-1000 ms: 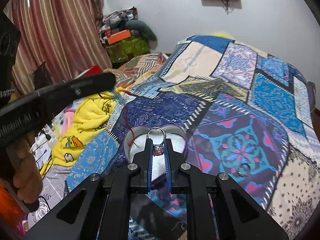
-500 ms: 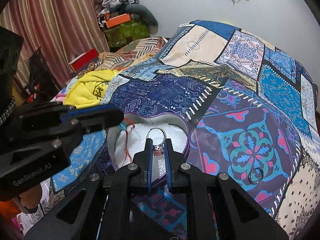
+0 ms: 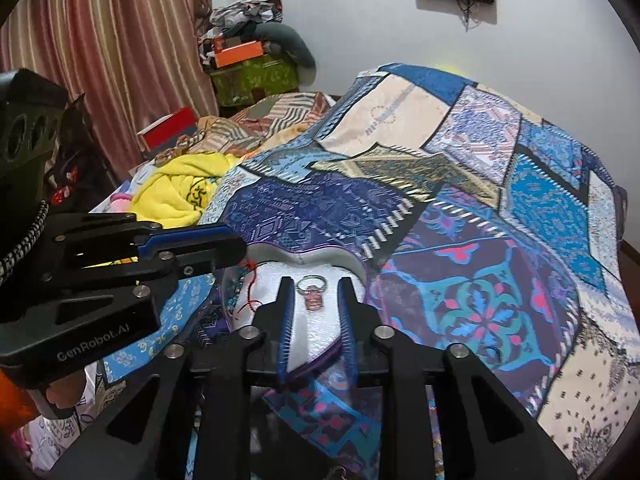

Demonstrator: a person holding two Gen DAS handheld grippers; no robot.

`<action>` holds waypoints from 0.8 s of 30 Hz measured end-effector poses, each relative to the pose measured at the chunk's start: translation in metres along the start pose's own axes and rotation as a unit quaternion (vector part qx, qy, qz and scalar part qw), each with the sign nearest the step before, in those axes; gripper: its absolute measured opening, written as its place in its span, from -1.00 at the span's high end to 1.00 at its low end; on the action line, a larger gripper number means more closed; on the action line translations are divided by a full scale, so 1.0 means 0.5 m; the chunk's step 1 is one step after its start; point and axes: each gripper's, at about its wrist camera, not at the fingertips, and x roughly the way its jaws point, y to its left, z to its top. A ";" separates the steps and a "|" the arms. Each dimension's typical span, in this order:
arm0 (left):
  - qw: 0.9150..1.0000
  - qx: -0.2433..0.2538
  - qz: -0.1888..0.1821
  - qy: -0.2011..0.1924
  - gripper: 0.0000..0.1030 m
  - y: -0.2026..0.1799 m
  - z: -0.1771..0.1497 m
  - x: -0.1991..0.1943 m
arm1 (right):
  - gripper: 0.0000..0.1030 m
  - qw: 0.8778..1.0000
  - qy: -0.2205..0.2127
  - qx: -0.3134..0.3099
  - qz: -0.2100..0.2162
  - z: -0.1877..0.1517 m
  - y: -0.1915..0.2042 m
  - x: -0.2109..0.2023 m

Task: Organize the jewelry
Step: 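Carry both items over the heart tin and open both grippers to drop them, then move both grippers back to the jewelry on the quilt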

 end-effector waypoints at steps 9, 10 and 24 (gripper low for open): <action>0.999 0.023 0.023 -0.015 0.09 -0.039 -0.004 -0.048 | 0.09 0.998 -0.026 0.030 -0.054 -0.015 -0.043 -0.087; 0.999 0.026 0.025 -0.014 0.09 -0.045 -0.006 -0.052 | 0.09 0.997 -0.027 0.035 -0.059 -0.018 -0.051 -0.098; 0.999 0.047 -0.002 0.019 0.08 -0.137 -0.040 -0.050 | 0.08 0.991 -0.023 0.087 -0.103 -0.089 -0.130 -0.197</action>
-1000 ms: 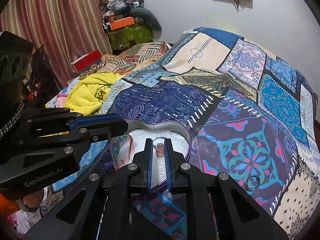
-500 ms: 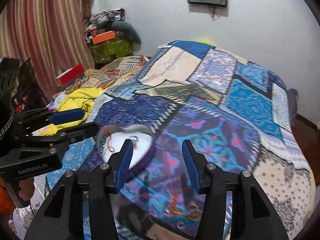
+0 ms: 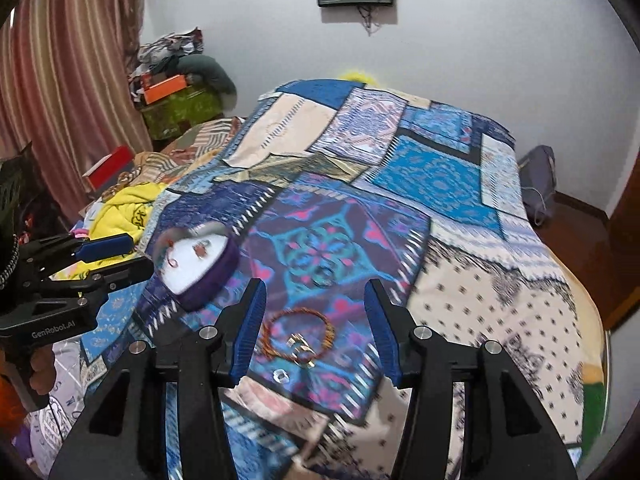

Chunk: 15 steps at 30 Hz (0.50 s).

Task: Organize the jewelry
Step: 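Move both grippers back to the jewelry on the quilt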

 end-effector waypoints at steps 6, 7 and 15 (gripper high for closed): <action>0.999 0.011 -0.025 0.030 0.08 -0.049 -0.020 0.030 | 0.08 1.000 0.021 0.013 -0.001 -0.039 -0.033 0.000; 0.999 0.012 -0.030 0.035 0.08 -0.056 -0.023 0.036 | 0.08 1.000 0.025 0.014 0.000 -0.045 -0.036 0.002; 0.998 0.018 -0.039 0.054 0.08 -0.084 -0.049 0.064 | 0.08 0.997 0.063 0.002 0.040 -0.100 -0.021 0.036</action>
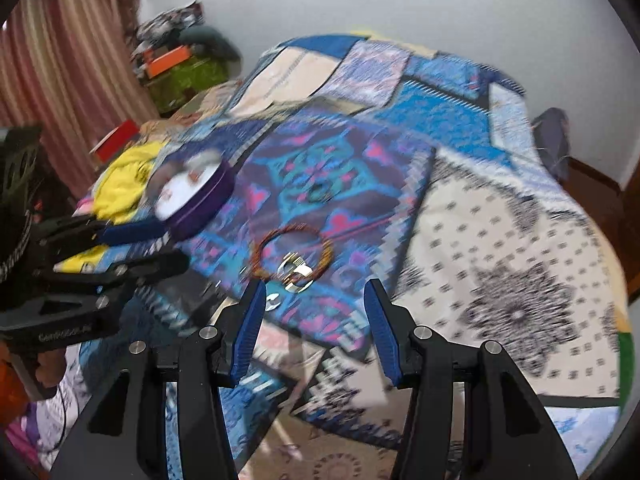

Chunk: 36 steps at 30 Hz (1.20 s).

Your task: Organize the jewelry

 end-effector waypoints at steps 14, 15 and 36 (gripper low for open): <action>1.000 -0.001 -0.025 0.017 0.39 0.019 -0.021 0.019 | 0.51 0.998 0.043 -0.021 0.045 -0.019 0.037 0.086; 0.999 0.001 -0.030 0.017 0.41 0.017 -0.020 0.021 | 0.55 0.998 0.042 -0.021 0.046 -0.018 0.037 0.087; 0.997 0.033 -0.055 0.039 0.62 -0.034 0.012 0.097 | 0.84 0.999 0.023 0.004 0.032 -0.026 0.008 0.060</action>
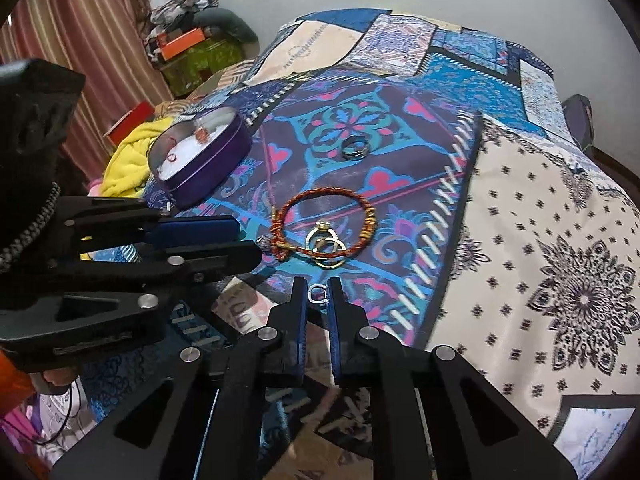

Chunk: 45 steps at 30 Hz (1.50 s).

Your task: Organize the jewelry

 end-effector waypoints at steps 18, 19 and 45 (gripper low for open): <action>1.000 -0.003 0.004 0.000 0.82 -0.004 0.000 -0.001 | 0.84 1.000 -0.020 0.005 -0.002 0.015 -0.006 -0.022; 1.000 -0.005 0.005 -0.004 0.82 -0.003 -0.002 -0.009 | 0.84 1.000 -0.021 0.005 -0.003 0.015 -0.005 -0.024; 0.985 -0.044 0.052 -0.160 0.82 0.064 0.031 -0.266 | 0.84 0.994 -0.105 -0.028 0.018 0.119 0.104 -0.090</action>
